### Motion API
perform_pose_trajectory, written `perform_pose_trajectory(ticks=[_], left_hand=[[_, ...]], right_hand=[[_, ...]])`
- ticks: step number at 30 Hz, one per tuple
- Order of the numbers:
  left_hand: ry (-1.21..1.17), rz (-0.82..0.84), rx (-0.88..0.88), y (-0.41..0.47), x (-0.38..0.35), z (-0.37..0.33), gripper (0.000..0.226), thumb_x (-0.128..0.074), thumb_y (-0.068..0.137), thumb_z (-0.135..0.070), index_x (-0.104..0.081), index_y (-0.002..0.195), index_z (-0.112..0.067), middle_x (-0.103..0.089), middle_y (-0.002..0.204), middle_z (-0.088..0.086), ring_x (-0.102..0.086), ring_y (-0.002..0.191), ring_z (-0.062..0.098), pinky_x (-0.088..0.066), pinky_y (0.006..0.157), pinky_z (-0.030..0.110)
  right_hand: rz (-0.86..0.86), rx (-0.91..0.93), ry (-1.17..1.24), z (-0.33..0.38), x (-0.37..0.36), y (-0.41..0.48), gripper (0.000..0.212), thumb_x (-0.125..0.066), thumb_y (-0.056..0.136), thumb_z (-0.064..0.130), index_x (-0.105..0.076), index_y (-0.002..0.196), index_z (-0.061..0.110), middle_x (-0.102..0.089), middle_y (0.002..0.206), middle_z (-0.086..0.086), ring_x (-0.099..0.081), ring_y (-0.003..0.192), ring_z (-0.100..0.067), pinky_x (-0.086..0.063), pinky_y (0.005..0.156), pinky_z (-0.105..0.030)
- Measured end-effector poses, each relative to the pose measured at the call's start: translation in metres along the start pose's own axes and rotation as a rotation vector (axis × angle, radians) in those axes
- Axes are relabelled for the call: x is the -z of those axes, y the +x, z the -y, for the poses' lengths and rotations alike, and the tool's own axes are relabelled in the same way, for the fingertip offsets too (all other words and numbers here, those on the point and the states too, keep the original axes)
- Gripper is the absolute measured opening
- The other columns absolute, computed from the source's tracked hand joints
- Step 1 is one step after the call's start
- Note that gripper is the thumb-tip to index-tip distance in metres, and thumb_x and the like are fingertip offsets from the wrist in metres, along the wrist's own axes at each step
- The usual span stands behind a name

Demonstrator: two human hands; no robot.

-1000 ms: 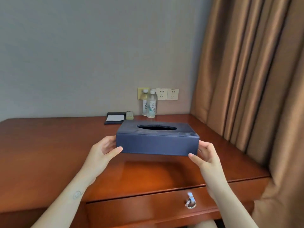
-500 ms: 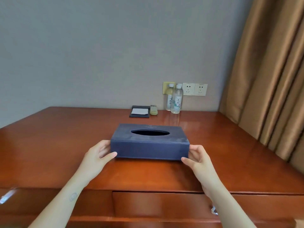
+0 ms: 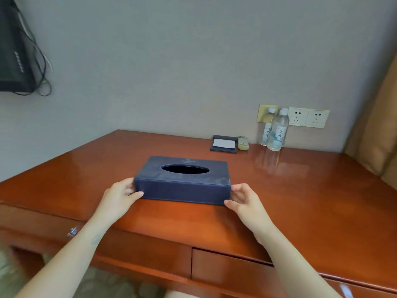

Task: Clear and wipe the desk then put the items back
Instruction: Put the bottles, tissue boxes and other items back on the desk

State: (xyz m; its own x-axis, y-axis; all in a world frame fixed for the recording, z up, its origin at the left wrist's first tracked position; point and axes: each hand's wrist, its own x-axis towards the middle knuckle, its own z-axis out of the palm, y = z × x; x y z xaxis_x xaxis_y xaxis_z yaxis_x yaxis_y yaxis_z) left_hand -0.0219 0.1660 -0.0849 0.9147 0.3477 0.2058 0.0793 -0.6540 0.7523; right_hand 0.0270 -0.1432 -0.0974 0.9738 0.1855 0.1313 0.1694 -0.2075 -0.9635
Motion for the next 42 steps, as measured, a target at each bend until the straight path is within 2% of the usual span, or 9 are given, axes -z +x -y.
perform_pose_trajectory(ticks=[3,8,15,18,22,24,33,37,42], left_hand=[[0.05,-0.02,0.058,0.018,0.011,0.011,0.044,-0.064,0.093,-0.016,-0.054,0.136,-0.018,-0.065,0.126,0.007,-0.06,0.117,0.025,-0.045,0.099,0.04],[0.126,-0.03,0.091,0.055,0.017,0.022,0.044,-0.063,0.094,-0.021,-0.053,0.137,-0.02,-0.062,0.131,0.007,-0.059,0.12,0.026,-0.045,0.1,0.043],[0.085,-0.029,0.116,0.123,0.01,0.03,0.044,-0.061,0.094,-0.019,-0.053,0.138,-0.019,-0.061,0.133,0.008,-0.057,0.123,0.026,-0.041,0.104,0.042],[0.03,-0.059,0.142,0.156,0.004,0.038,0.043,-0.062,0.094,-0.019,-0.053,0.136,-0.019,-0.06,0.134,0.009,-0.057,0.122,0.026,-0.041,0.103,0.041],[0.002,-0.156,0.157,0.195,-0.012,0.045,0.029,-0.066,0.092,-0.018,-0.053,0.117,-0.014,-0.062,0.121,0.006,-0.06,0.102,0.02,-0.046,0.084,0.034],[0.024,-0.185,0.144,0.215,-0.02,0.046,0.023,-0.066,0.091,-0.017,-0.05,0.107,-0.014,-0.06,0.109,0.002,-0.061,0.099,0.021,-0.045,0.078,0.032],[0.073,-0.267,0.04,0.3,-0.06,0.045,0.023,-0.064,0.092,-0.017,-0.045,0.106,-0.019,-0.058,0.1,-0.002,-0.057,0.088,0.014,-0.048,0.075,0.033],[0.152,-0.271,-0.043,0.328,-0.076,0.043,0.024,-0.064,0.092,-0.02,-0.044,0.106,-0.02,-0.06,0.099,-0.001,-0.058,0.084,0.015,-0.048,0.071,0.035],[0.245,-0.284,-0.112,0.353,-0.088,0.043,0.02,-0.055,0.097,-0.02,-0.049,0.115,-0.015,-0.065,0.109,0.005,-0.064,0.095,0.027,-0.053,0.076,0.042]], right_hand=[[0.026,0.039,-0.076,0.004,-0.02,0.019,0.028,-0.062,0.091,0.002,-0.056,0.111,0.02,-0.061,0.119,0.016,-0.056,0.118,-0.002,-0.046,0.085,-0.008],[0.001,0.063,-0.275,0.009,-0.048,0.049,0.047,-0.057,0.094,0.004,-0.046,0.136,0.02,-0.055,0.138,0.004,-0.05,0.13,-0.013,-0.042,0.108,-0.028],[-0.043,0.086,-0.386,0.01,-0.071,0.111,0.053,-0.054,0.094,0.006,-0.041,0.143,0.021,-0.052,0.141,0.002,-0.048,0.131,-0.015,-0.039,0.106,-0.027],[-0.065,0.117,-0.393,0.005,-0.077,0.141,0.054,-0.052,0.093,0.004,-0.045,0.143,0.023,-0.05,0.137,0.003,-0.05,0.125,-0.011,-0.038,0.105,-0.02],[-0.093,0.109,-0.355,-0.001,-0.08,0.179,0.049,-0.051,0.094,0.006,-0.05,0.139,0.026,-0.052,0.124,0.009,-0.051,0.103,0.0,-0.036,0.08,0.001],[-0.121,0.108,-0.34,-0.004,-0.08,0.199,0.047,-0.051,0.094,0.006,-0.053,0.137,0.025,-0.053,0.12,0.01,-0.052,0.095,0.004,-0.034,0.072,0.003],[-0.253,0.104,-0.278,-0.013,-0.081,0.268,0.048,-0.052,0.092,0.006,-0.048,0.137,0.024,-0.063,0.112,0.007,-0.058,0.095,0.002,-0.04,0.074,-0.001],[-0.284,0.091,-0.289,-0.015,-0.081,0.29,0.049,-0.05,0.091,0.006,-0.049,0.138,0.022,-0.063,0.123,0.004,-0.058,0.109,-0.005,-0.043,0.093,-0.013],[-0.273,0.072,-0.296,-0.019,-0.081,0.31,0.057,-0.048,0.09,0.006,-0.044,0.145,0.022,-0.061,0.132,-0.002,-0.055,0.122,-0.009,-0.04,0.107,-0.025]])
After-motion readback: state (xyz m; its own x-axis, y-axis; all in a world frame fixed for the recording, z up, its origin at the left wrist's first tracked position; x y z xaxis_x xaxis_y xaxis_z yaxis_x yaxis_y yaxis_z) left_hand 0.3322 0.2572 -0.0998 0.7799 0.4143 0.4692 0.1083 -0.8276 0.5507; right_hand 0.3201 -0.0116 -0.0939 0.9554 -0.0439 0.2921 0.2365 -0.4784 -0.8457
